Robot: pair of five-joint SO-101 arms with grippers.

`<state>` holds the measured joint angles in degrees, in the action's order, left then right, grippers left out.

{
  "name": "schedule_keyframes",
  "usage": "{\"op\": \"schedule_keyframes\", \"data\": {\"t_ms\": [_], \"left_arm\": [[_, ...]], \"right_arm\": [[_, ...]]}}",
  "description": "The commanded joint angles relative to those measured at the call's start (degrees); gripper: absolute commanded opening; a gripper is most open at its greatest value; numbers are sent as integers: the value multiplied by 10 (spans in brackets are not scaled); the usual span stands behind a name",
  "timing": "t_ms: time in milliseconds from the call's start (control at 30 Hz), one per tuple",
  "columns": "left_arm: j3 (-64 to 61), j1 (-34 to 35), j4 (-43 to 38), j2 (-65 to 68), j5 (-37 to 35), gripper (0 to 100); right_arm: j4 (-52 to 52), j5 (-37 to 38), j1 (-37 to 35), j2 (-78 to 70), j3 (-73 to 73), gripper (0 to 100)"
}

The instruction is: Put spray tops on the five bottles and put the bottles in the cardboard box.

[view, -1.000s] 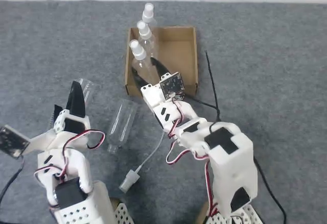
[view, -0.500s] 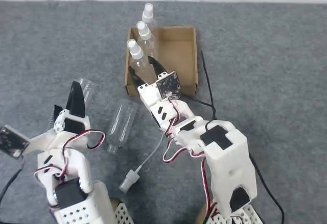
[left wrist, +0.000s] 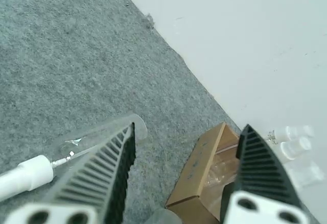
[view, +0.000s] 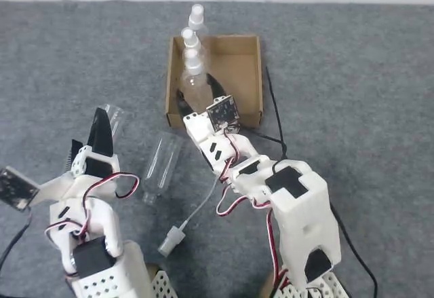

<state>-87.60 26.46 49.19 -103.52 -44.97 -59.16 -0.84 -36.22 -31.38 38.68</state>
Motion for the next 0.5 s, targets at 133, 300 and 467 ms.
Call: {"op": "schedule_keyframes", "data": {"t_ms": [133,300,467], "left_arm": [[3,-1,-19,-9,6,298],[3,-1,-19,-9,6,298],[-2,-2,-20,-9,18,298]], "right_arm": [[34,6,-7,40,-1,252],[34,6,-7,45,2,252],[34,10,-7,46,2,252]]}}
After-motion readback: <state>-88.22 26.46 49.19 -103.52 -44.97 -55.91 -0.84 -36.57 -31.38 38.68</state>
